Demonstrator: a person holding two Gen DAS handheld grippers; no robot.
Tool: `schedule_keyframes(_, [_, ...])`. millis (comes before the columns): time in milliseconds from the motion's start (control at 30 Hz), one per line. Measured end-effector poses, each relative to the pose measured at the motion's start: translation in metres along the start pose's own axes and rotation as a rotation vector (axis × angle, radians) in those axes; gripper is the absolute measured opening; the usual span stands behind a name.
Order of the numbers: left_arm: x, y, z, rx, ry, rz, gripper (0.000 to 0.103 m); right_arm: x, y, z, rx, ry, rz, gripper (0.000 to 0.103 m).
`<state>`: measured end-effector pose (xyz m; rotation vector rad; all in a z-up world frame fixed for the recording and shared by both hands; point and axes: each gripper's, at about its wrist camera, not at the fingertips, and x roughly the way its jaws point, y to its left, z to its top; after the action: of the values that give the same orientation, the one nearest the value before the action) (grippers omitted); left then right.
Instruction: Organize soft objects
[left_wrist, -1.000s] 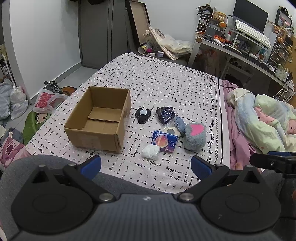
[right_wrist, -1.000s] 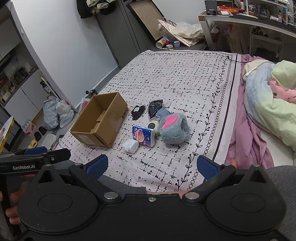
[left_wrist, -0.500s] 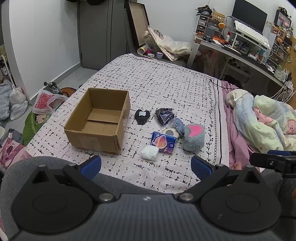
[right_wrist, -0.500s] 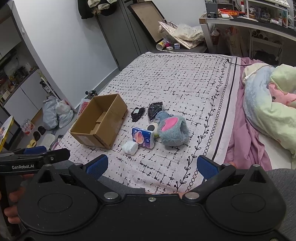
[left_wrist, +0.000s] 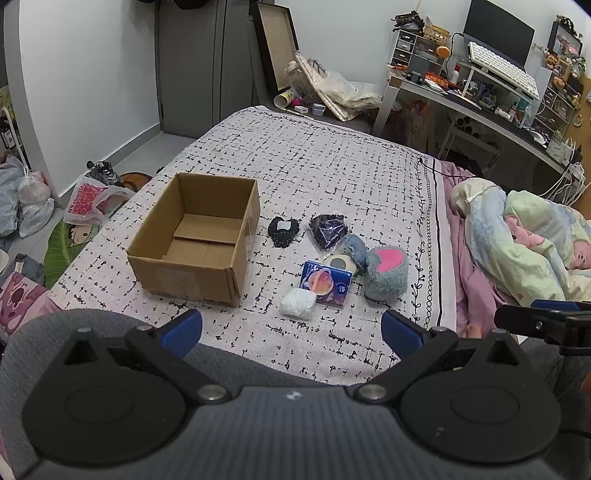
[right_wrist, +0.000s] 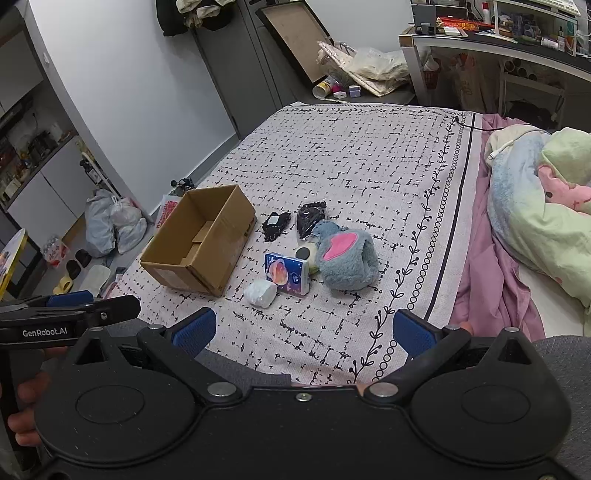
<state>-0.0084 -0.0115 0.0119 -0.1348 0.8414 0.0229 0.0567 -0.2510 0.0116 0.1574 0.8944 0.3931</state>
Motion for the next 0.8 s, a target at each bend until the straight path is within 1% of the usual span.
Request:
schedule_keyframes(400, [0.0, 0.0009, -0.002, -0.001, -0.007, -0.004, 0.102, 0.0029, 0.0017, -0.0016, 0.003, 0.001, 0.001, 0.103])
schedule_keyframes(567, [-0.0005, 0.0003, -0.0015, -0.004, -0.01, -0.006, 0.102, 0.0019, -0.0005, -0.0014, -0.006, -0.016, 0.025, 0.103])
schedule_keyframes(800, [0.0035, 0.0011, 0.0008, -0.013, -0.005, 0.001, 0.102, 0.0068, -0.0073, 0.0, 0.006, -0.021, 0.037, 0.103])
